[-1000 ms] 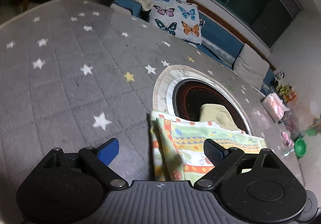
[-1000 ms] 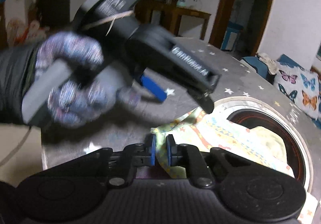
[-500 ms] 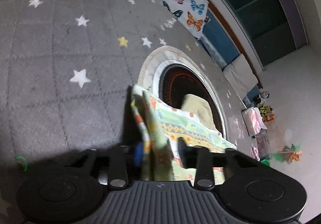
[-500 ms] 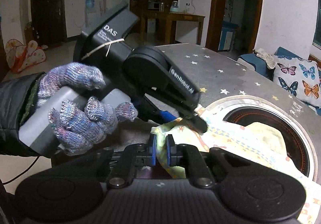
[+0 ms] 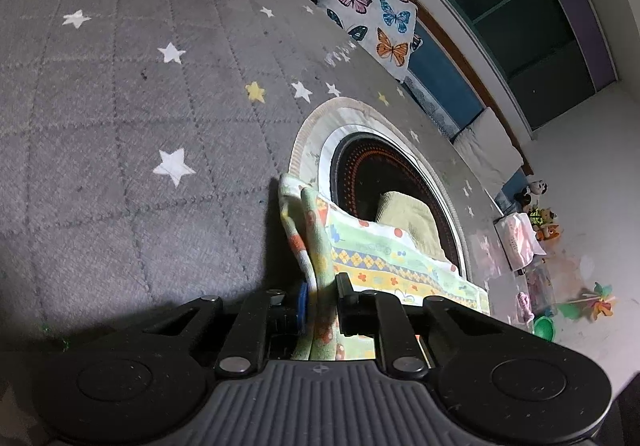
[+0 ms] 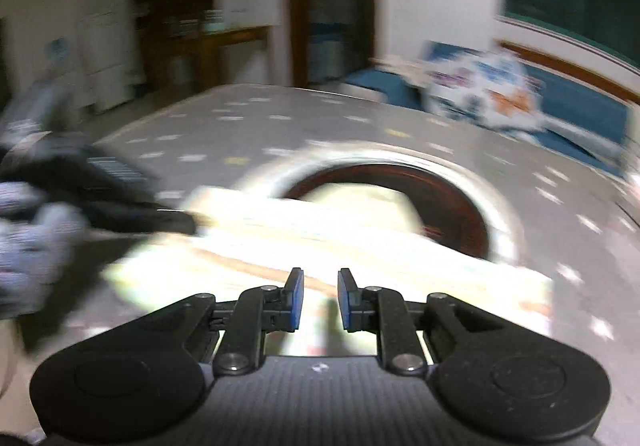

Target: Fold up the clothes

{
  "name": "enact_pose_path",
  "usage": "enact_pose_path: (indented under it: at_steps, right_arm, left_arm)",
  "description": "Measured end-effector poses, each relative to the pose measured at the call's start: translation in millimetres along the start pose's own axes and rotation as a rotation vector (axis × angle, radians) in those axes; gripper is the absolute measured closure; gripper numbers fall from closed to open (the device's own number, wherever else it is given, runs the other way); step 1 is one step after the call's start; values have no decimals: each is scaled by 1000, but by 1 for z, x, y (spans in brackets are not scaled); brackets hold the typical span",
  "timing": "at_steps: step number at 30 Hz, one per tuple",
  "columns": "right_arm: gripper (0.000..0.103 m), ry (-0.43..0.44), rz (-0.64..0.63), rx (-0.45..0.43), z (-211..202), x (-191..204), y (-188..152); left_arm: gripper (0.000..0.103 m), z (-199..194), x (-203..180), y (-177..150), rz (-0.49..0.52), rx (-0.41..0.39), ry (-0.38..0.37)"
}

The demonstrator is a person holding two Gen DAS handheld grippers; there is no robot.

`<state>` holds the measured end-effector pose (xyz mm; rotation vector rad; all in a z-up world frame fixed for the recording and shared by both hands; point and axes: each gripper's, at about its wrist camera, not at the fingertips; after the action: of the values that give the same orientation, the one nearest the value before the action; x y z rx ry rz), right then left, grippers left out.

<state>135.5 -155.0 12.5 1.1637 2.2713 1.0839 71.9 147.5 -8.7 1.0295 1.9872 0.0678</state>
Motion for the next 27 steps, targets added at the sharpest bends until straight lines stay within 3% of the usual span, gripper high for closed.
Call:
enact_pose_path:
  at_steps: [5, 7, 8, 15, 17, 18, 22, 27]
  right_arm:
    - [76, -149, 145, 10, 5, -55, -4]
    - [64, -191, 190, 8, 9, -76, -6]
    - [63, -210, 205, 9, 13, -85, -8]
    - [63, -196, 269, 12, 28, -98, -11]
    - [65, -195, 268, -1, 23, -96, -10]
    - [76, -194, 268, -7, 20, -96, -10]
    - [95, -191, 266, -32, 10, -93, -8]
    - [98, -188, 263, -64, -3, -89, -6]
  left_arm:
    - [87, 1, -2, 1, 15, -10, 15]
    - [88, 2, -2, 2, 17, -11, 18]
    - [88, 2, -3, 2, 21, -12, 20]
    - [88, 4, -6, 1, 60, -18, 28]
    - [88, 4, -7, 1, 68, -19, 28]
    - [88, 4, -7, 1, 74, -20, 30]
    - [91, 3, -10, -1, 90, -25, 28]
    - [94, 0, -26, 2, 131, -36, 3]
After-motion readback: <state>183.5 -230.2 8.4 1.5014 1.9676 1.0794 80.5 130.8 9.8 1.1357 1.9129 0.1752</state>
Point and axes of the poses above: each gripper's, at about its wrist camera, not at the fingertips, and z roughly the way its jaws point, x to its left, y to its top, and after that the axes turned 3 degrees about -y, right-handed
